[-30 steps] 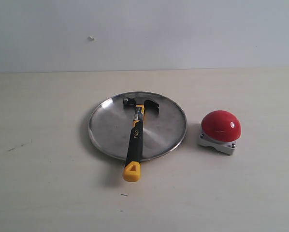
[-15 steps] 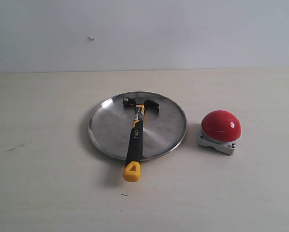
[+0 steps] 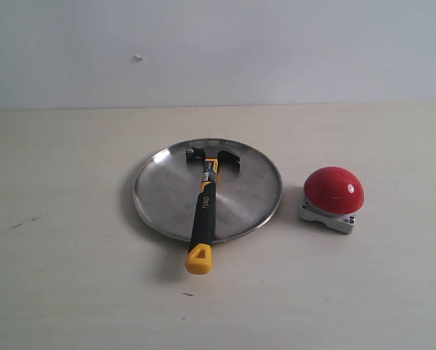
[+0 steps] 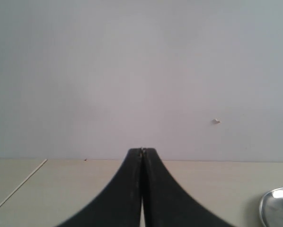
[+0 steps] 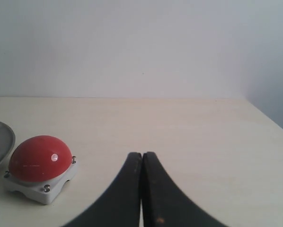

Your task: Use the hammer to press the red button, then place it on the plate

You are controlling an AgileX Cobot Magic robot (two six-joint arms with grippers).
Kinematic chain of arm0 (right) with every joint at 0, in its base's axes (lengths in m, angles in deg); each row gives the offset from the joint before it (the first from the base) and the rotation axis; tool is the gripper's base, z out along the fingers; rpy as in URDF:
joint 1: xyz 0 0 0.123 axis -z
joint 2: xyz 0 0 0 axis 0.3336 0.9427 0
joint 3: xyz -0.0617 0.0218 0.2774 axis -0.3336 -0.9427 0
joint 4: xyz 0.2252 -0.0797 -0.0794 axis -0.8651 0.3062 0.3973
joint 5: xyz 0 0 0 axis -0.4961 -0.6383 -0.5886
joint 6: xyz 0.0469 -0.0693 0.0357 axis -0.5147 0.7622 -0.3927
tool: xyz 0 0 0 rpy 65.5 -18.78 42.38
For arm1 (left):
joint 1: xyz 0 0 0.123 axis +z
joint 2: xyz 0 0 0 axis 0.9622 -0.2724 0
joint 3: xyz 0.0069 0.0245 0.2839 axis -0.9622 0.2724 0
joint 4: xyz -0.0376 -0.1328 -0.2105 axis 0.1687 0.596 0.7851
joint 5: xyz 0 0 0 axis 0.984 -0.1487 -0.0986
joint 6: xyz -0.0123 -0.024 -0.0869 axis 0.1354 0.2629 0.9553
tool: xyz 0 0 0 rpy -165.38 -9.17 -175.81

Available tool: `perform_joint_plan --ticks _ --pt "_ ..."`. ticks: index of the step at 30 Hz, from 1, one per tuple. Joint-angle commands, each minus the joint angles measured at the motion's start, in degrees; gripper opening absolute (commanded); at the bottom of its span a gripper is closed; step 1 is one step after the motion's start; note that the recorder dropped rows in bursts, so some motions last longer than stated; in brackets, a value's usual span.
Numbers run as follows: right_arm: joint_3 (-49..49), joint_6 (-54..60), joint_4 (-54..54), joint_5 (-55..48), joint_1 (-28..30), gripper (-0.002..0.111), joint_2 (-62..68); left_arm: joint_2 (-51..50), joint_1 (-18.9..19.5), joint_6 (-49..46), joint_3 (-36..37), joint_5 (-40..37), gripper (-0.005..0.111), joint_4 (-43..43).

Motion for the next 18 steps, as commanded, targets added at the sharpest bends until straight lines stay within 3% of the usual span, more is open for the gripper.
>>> perform_joint_plan --ticks 1,6,12,18 --pt "-0.3 0.0 0.0 0.1 0.4 0.000 -0.4 0.2 0.2 -0.6 -0.1 0.1 0.000 -9.0" --pt "-0.3 0.0 0.0 0.1 0.4 0.000 -0.4 0.5 0.7 4.5 -0.1 -3.6 0.000 -12.0" --pt "-0.3 0.0 0.0 0.1 0.4 0.000 -0.4 2.7 7.2 20.4 -0.1 -14.2 0.000 -16.5" --pt "-0.3 0.0 0.0 0.1 0.4 0.000 -0.4 5.1 10.9 33.4 -0.1 -24.7 0.000 -23.7"
